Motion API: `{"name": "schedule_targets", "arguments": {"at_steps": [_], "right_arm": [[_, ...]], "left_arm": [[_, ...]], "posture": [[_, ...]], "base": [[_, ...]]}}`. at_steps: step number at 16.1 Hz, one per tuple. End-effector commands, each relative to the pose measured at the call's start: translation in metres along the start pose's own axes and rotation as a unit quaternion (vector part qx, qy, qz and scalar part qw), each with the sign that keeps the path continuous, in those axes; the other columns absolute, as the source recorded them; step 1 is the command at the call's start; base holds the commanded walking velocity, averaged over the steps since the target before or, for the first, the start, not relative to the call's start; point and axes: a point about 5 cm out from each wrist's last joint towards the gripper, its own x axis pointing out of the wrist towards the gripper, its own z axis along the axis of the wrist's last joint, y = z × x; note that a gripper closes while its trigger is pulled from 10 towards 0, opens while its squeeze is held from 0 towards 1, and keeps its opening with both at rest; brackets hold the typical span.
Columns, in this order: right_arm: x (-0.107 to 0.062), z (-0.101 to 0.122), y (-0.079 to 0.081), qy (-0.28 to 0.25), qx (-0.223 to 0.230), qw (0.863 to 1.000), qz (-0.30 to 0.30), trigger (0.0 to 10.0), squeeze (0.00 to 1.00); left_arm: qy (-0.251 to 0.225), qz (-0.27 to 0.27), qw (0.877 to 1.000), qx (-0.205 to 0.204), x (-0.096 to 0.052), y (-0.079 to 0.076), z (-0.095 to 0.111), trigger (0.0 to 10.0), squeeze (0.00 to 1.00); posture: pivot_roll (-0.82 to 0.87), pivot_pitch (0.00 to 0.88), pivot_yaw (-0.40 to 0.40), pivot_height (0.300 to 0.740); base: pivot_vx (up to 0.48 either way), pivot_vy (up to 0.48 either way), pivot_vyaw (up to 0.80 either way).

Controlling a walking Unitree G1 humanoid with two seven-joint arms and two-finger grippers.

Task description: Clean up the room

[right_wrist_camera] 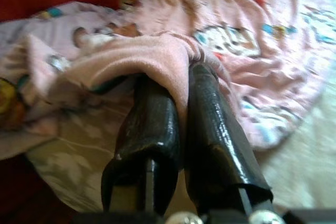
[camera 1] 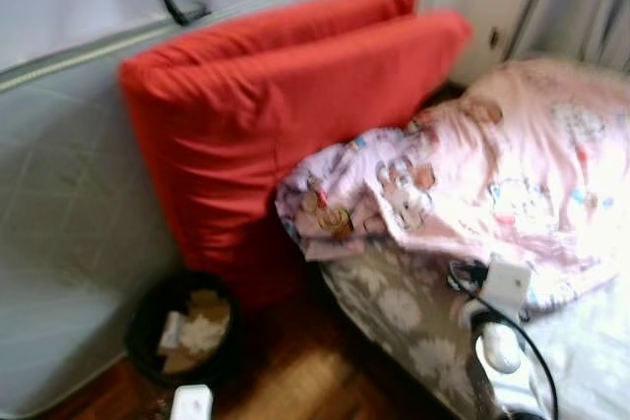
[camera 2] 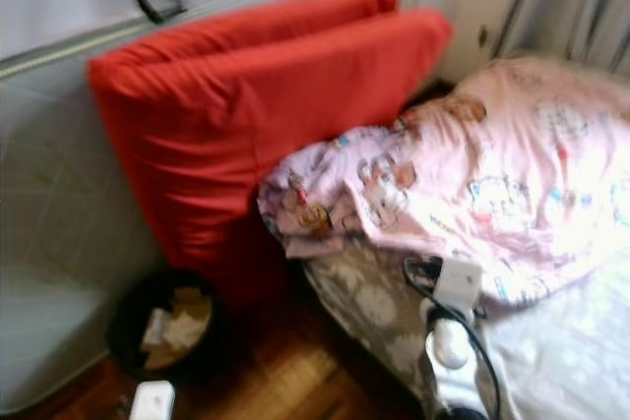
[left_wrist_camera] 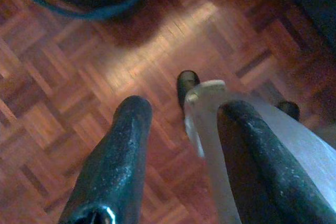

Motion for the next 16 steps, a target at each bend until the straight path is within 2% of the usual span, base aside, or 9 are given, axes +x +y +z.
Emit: {"name": "schedule_targets", "arguments": {"at_steps": [1,6,13,16], "right_arm": [[0.000,0.004,0.004,-0.012,0.002,1.000,0.006,10.0,0.00],[-0.001,0.007,0.004,-0.023,0.000,1.000,0.002,10.0,0.00],[-0.002,0.005,-0.005,-0.021,-0.010,0.999,-0.027,10.0,0.00],[-0.005,-0.004,-0.005,0.006,-0.023,0.999,-0.023,10.0,0.00]], "left_arm": [[0.006,0.011,1.000,0.003,-0.001,0.008,-0.002,10.0,0.00],[0.008,0.008,1.000,0.008,-0.002,0.008,-0.003,10.0,0.00],[0.011,0.008,1.000,0.015,-0.002,0.008,-0.003,10.0,0.00],[0.012,0.009,1.000,0.017,-0.002,0.008,-0.004,10.0,0.00]], "posture": [[0.00,0.034,0.033,0.740],[-0.01,0.032,0.036,0.740],[-0.01,0.036,0.035,0.740],[-0.01,0.040,0.034,0.740]], "base": [[-0.259,0.000,0.00],[-0.261,0.000,0.00],[0.000,0.000,0.00],[0.000,0.000,0.00]]}}
